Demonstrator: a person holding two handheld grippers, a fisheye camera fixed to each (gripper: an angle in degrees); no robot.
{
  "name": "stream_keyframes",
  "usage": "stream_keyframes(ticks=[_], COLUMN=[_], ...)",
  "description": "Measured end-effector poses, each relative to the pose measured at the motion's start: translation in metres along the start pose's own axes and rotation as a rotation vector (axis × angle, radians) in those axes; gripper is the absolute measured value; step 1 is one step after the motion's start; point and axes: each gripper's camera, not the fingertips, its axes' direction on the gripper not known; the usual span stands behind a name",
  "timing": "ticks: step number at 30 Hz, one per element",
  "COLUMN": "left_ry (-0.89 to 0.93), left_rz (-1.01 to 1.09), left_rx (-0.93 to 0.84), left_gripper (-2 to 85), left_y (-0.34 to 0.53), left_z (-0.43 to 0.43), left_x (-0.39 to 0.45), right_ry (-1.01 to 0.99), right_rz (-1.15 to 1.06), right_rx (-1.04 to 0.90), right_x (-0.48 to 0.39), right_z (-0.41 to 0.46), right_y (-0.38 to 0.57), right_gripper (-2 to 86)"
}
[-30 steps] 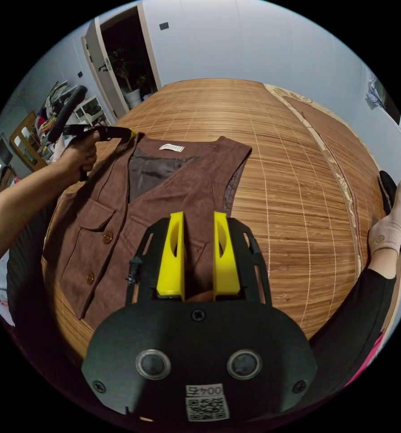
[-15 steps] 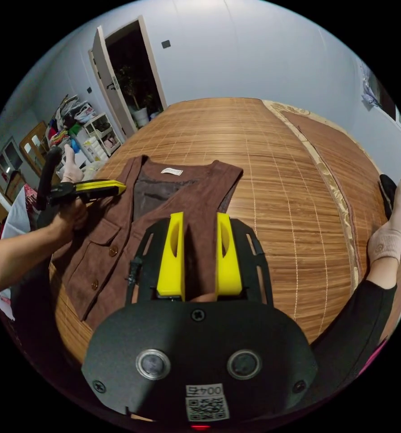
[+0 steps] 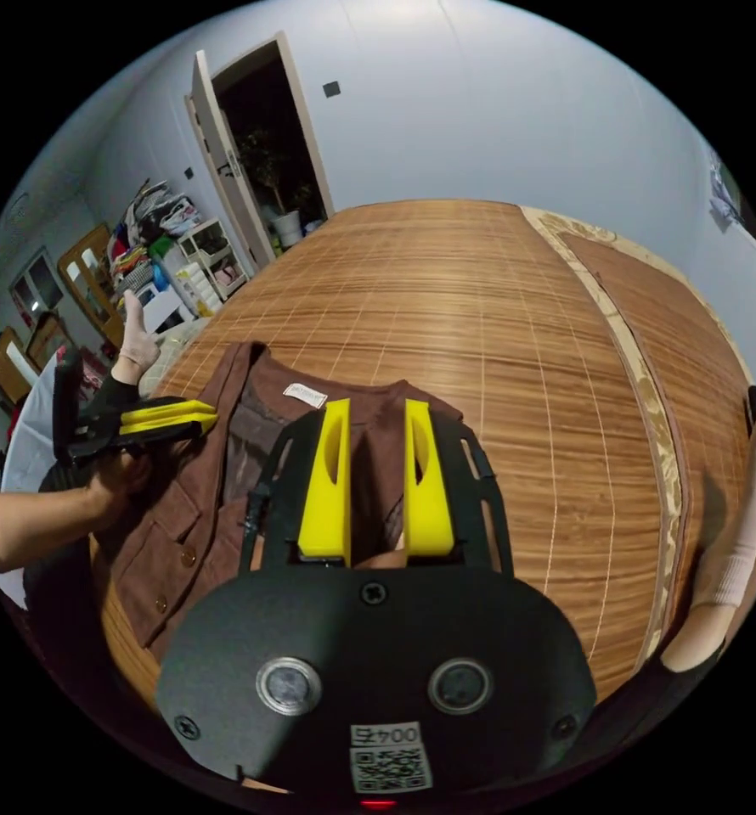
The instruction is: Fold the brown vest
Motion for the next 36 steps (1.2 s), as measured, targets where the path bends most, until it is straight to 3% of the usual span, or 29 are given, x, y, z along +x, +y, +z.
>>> stream_keyframes(ticks=[3, 9, 12, 14, 16, 21, 25, 31, 36], left_ry=[-0.011, 0.003, 0.006, 0.012, 0.035, 0.128, 0.189, 0.298, 0.323], left_rz=[0.005, -0.003, -0.005, -0.007, -0.018, -0.071, -0.067, -0.116, -0.168], left_rx=[0.000, -0.003, -0.003, -0.003, -0.006, -0.048, 0.038, -0.032, -0.067], left_gripper=[2.6, 2.7, 2.9, 3.0, 3.3, 4.7, 5.7, 3.5, 2.9], left_y=[0.010, 0.029, 0.038, 0.043, 0.049, 0.056, 0.096, 0.194, 0.217], left_z=[0.000, 0.000, -0.001, -0.003, -0.004, -0.019, -0.082, -0.132, -0.133], left_x=[-0.001, -0.009, -0.013, -0.016, -0.023, -0.044, -0.055, -0.075, -0.085], right_ry=[0.042, 0.012, -0.031, -0.078, -0.260, -0.439, -0.222, -0.270, -0.287], right_rz=[-0.014, 0.067, 0.119, 0.205, 0.351, 0.649, 0.598, 0.634, 0.621], right_rx=[-0.141, -0.029, -0.082, -0.169, -0.148, -0.172, -0.305, -0.504, -0.627], right_x=[0.002, 0.026, 0.040, 0.049, 0.056, 0.063, 0.063, 0.067, 0.064], right_z=[0.019, -0.041, -0.091, -0.115, -0.143, -0.153, -0.175, -0.158, -0.143], right_y=[-0.005, 0.004, 0.018, 0.038, 0.084, 0.181, 0.176, 0.188, 0.192], right_gripper=[11.6, 12.3, 12.1, 11.6, 10.3, 10.0, 10.0, 8.8, 8.8])
